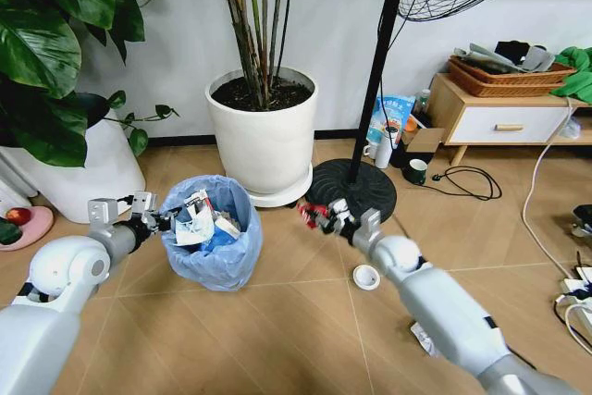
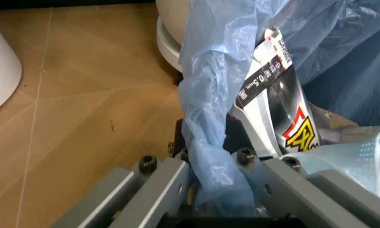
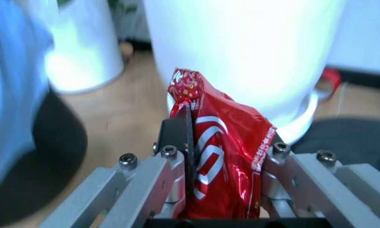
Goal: Pick up the trash bin and place the garbage on the floor into it.
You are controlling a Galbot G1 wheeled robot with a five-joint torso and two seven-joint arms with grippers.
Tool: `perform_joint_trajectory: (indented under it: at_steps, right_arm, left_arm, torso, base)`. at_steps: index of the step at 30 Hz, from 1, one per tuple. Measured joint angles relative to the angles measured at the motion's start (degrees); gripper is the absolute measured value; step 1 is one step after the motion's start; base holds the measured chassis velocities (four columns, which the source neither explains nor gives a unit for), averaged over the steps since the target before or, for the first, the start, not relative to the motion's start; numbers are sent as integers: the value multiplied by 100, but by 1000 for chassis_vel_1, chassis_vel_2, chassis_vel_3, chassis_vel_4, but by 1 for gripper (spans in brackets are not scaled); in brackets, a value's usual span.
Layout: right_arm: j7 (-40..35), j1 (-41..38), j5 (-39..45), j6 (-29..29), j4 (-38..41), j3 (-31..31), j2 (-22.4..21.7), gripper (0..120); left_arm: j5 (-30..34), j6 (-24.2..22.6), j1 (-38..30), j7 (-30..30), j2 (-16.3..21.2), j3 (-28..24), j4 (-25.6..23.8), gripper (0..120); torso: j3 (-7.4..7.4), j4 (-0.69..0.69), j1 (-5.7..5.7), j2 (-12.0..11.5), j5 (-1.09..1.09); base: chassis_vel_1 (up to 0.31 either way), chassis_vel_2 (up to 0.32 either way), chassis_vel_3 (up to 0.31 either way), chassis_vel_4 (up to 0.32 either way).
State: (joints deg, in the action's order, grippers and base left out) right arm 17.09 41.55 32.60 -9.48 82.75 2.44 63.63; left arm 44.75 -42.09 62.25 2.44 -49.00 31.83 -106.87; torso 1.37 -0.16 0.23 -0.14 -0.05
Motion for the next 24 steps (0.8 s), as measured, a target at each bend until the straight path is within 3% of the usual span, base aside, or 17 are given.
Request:
perform_joint_trajectory:
  at_steps: [7,16,24]
  right_arm:
    - [-114,-711,638,-221,830,-211,-89,18]
    - [-186,-1038,1334,-648,1728,-726,-156,18]
    - [-174,-1040,1293,-665,1812,-1283,-174,18]
  left_arm:
    - [8,-5,-189,-10,-8,-295,136,0]
    - [60,-6,-750,-22,-129,-871,476,0]
    - [67,-6,-1055,-40,-243,-1132,603,0]
  torso:
    - [0,6,0,0,0]
    - [0,3,0,0,0]
    - [0,2,0,0,0]
  base:
    - [0,0,0,0]
    - [0,0,0,0]
    - [0,0,0,0]
